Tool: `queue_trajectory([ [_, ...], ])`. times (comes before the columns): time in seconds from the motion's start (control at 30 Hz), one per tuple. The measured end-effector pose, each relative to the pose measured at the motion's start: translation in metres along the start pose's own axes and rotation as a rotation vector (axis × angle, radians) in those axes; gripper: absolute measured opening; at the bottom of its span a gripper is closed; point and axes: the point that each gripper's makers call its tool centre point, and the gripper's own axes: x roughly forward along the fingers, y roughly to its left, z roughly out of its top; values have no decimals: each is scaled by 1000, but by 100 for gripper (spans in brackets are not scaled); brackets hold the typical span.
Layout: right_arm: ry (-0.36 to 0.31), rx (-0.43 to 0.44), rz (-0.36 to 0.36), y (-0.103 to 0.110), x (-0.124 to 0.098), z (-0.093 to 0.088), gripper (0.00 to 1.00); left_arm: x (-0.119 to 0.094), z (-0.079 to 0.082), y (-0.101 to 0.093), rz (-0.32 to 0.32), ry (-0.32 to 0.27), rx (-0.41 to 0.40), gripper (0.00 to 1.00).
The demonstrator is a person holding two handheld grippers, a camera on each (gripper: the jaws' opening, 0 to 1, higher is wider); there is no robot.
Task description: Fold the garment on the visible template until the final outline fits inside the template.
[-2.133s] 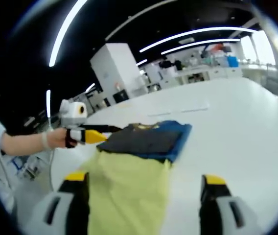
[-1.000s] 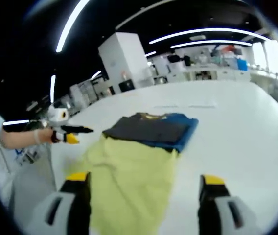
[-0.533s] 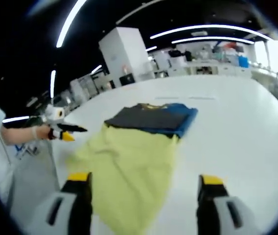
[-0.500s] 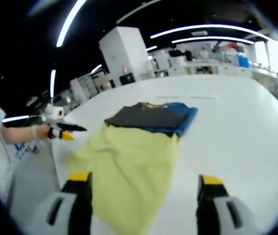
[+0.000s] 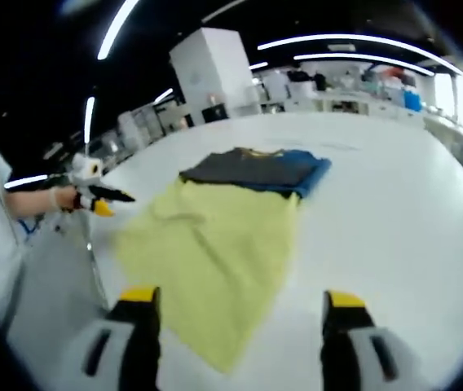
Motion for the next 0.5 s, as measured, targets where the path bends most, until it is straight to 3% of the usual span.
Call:
queue_trajectory([
  [0.17,38,-21,0,4,-4,-14,74,-7,-16,-2,1,27,8,58],
  [0.37,72,-34,14,11,-3,-27,66,-11,-25,-11,0,38,-5,52],
  [0.5,95,-33,27,16,-6,-34,52,-13,-32,-13,-8,61,-1,43],
])
